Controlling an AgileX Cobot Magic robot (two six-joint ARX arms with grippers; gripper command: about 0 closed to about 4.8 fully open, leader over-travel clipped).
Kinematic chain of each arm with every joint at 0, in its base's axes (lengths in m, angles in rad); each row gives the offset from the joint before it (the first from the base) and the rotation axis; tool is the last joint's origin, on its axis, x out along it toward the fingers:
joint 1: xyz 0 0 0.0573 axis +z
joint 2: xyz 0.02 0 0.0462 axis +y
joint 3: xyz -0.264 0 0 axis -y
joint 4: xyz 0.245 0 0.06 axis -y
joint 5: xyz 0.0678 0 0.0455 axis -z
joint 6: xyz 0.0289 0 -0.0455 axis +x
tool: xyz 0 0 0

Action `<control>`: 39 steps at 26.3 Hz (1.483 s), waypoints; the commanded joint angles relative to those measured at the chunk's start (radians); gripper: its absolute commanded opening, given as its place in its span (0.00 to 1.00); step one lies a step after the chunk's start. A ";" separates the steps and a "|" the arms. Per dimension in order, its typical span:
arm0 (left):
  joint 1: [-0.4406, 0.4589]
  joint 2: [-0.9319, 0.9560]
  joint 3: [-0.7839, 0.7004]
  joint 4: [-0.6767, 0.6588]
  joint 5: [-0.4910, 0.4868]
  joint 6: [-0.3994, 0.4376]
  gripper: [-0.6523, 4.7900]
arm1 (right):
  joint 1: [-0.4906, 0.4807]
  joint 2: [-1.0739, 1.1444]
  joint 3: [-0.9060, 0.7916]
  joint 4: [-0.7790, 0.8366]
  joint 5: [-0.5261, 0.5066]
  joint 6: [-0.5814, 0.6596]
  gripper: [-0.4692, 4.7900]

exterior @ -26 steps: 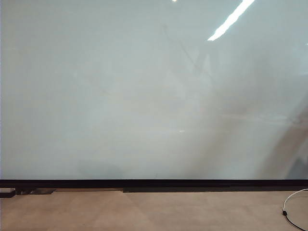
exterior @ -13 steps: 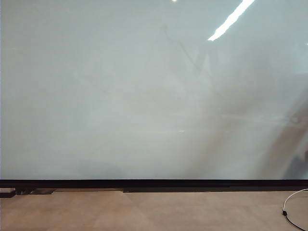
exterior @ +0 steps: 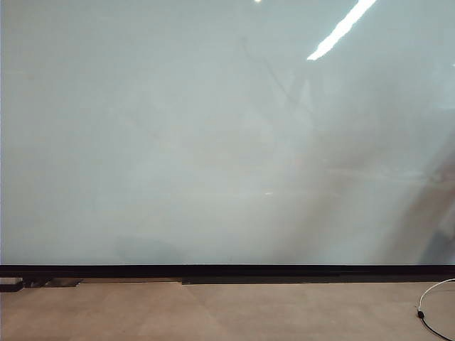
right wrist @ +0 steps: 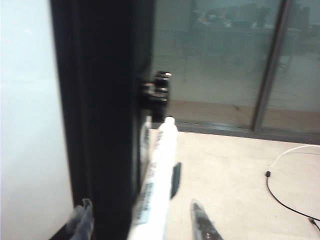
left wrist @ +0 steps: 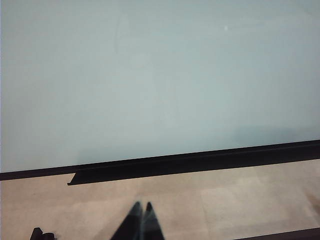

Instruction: Pick up the pen on the shelf to the right of the whiteboard and draw a triangle.

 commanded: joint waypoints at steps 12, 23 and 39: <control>0.000 0.000 0.003 0.006 0.000 0.001 0.11 | -0.002 -0.002 0.003 0.016 0.008 -0.005 0.46; 0.000 0.000 0.003 0.006 0.000 0.001 0.11 | -0.002 -0.002 0.003 0.016 0.008 -0.005 0.36; 0.000 0.000 0.003 0.006 0.000 0.001 0.11 | -0.005 -0.002 0.003 0.016 0.010 -0.005 0.19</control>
